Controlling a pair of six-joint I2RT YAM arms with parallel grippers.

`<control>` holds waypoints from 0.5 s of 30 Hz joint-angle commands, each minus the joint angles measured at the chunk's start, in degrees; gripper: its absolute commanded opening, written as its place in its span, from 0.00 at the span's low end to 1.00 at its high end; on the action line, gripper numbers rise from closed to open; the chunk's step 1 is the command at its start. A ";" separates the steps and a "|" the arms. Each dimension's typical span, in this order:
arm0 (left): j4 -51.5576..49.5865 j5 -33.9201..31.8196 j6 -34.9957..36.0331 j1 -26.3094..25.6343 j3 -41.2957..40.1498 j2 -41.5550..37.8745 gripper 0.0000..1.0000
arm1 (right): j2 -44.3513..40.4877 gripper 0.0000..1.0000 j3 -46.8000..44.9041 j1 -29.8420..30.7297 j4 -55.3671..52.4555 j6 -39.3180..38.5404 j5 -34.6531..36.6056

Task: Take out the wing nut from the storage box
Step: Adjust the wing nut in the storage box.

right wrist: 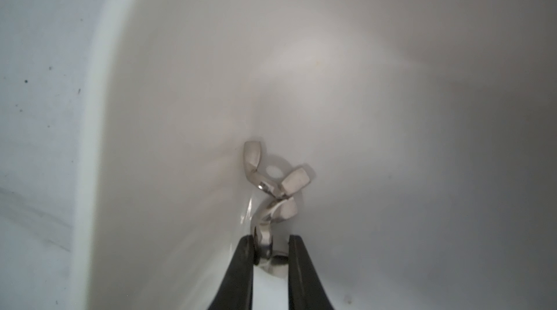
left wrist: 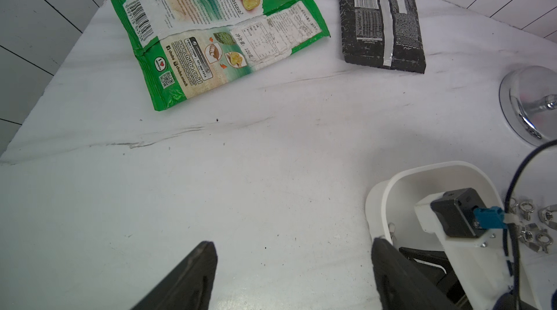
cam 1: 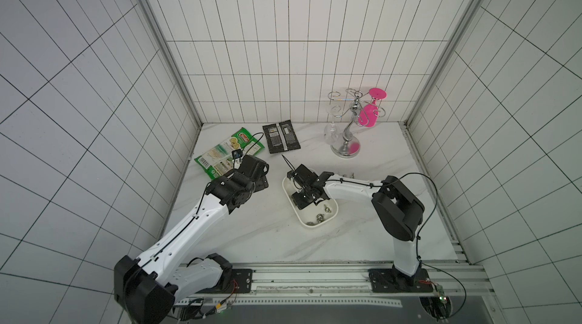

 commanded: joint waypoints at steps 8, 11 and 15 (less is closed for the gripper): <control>-0.29 -0.13 0.03 -0.17 1.60 1.66 0.84 | -6.12 0.01 -1.67 -3.08 1.01 0.71 3.20; -0.23 -0.22 -0.03 -0.17 1.90 1.87 0.84 | -8.12 0.01 -1.99 -3.07 0.34 0.53 2.76; 0.16 0.13 -0.15 -0.26 2.08 2.29 0.84 | -10.54 0.01 -2.97 -3.17 0.00 0.61 2.36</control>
